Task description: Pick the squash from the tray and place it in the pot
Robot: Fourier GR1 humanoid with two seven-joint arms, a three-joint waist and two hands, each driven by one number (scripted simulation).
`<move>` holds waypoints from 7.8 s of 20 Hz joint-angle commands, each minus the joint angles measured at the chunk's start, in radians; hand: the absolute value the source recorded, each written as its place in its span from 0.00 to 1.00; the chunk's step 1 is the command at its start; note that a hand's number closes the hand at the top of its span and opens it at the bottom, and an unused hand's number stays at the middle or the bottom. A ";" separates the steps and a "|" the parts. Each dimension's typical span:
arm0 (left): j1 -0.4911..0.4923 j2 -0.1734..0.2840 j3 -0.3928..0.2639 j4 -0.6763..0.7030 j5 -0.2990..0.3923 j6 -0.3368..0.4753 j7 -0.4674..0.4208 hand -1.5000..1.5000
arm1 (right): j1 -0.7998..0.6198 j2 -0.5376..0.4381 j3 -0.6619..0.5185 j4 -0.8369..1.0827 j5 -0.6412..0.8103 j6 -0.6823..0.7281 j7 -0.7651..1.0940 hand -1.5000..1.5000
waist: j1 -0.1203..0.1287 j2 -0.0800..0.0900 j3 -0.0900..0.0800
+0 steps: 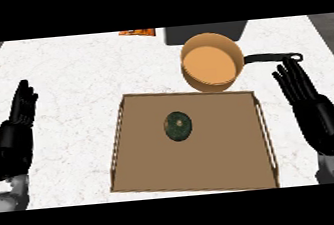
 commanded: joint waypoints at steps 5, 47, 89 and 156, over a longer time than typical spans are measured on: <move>0.008 0.097 0.006 0.134 -0.041 -0.054 0.157 0.50 | -0.244 0.164 0.281 0.043 0.304 -0.207 0.225 1.00 | 0.018 0.018 0.017; -0.005 0.044 0.005 0.159 -0.068 -0.077 0.382 0.50 | -0.495 0.354 0.560 0.005 1.025 0.309 1.505 0.00 | -0.013 0.009 0.019; -0.031 -0.067 0.138 0.248 -0.179 -0.190 0.336 0.50 | -0.644 0.355 0.621 0.626 0.856 -0.061 1.260 0.00 | 0.001 0.015 0.020; -0.073 -0.121 0.205 0.132 -0.275 -0.277 0.473 0.50 | -1.053 -0.311 0.079 0.447 0.585 0.285 0.530 1.00 | 0.009 0.018 0.019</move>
